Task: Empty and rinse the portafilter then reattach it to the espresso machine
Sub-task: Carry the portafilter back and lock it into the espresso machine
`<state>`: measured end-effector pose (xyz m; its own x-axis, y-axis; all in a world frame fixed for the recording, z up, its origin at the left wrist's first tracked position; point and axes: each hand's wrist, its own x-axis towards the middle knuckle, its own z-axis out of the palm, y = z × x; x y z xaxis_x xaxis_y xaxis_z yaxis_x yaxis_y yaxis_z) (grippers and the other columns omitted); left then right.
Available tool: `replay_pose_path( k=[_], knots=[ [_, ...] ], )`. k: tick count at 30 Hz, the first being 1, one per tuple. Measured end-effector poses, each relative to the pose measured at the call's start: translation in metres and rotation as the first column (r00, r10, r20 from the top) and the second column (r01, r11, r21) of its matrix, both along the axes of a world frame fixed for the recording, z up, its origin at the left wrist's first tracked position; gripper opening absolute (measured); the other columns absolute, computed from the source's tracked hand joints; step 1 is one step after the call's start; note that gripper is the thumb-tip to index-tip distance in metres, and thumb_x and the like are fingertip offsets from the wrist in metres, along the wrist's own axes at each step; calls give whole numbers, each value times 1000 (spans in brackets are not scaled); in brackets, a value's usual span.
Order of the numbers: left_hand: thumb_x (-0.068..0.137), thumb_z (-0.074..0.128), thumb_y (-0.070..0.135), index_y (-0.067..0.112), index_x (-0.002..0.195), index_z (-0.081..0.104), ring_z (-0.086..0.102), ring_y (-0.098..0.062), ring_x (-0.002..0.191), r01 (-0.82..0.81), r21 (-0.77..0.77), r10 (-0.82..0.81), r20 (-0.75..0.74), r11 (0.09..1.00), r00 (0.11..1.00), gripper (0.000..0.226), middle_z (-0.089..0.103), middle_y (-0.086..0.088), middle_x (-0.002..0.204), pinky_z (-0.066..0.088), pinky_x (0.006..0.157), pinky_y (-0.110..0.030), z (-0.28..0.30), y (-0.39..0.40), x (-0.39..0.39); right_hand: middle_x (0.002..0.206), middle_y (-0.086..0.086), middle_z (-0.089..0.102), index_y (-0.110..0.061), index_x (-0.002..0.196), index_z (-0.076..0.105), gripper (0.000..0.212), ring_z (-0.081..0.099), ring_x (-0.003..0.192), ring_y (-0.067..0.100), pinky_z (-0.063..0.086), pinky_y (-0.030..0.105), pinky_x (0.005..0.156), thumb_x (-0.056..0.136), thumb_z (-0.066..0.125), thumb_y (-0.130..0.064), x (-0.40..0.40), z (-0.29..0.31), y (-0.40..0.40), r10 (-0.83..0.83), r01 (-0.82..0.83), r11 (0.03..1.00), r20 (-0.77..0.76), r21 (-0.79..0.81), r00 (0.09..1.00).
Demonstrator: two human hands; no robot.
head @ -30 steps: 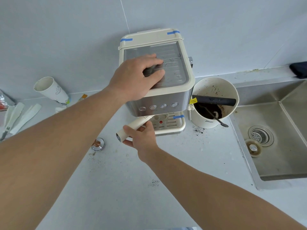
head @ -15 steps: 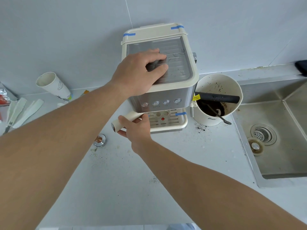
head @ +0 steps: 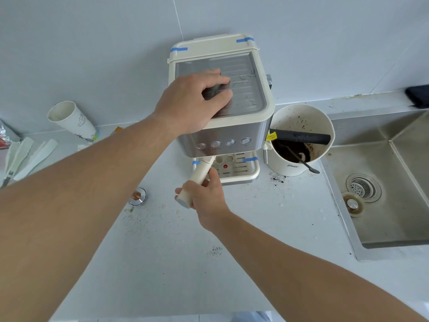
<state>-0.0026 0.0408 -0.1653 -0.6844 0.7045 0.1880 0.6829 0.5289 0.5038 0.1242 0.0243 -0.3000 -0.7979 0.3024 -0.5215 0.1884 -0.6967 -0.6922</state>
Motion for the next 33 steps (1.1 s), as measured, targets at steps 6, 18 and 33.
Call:
replay_pose_path(
  k=[6,18,33],
  knots=[
    [85,54,56,43,128,59,41,-3,136,21,-36,-21,4,999,1000,45,45,19,148,33,113,-34,1,-1,-1,91,11,47,-18,121,44,45,55,59,22,57,37,58,84,51,8,10,9,14,61,-62,998,42,19,997],
    [91,49,54,40,143,43,22,-4,146,144,-182,-157,-56,973,986,53,30,13,158,7,115,-28,3,-4,-5,91,16,44,-16,118,39,45,53,57,26,51,37,54,83,54,9,27,6,60,374,-399,896,152,197,915],
    [89,50,56,43,138,47,27,-7,144,113,-140,-122,-62,984,991,51,34,18,155,13,119,-33,-2,-5,-6,94,19,53,-17,125,45,47,62,67,29,57,44,70,87,64,4,35,15,75,445,-460,881,134,113,885]
  ],
)
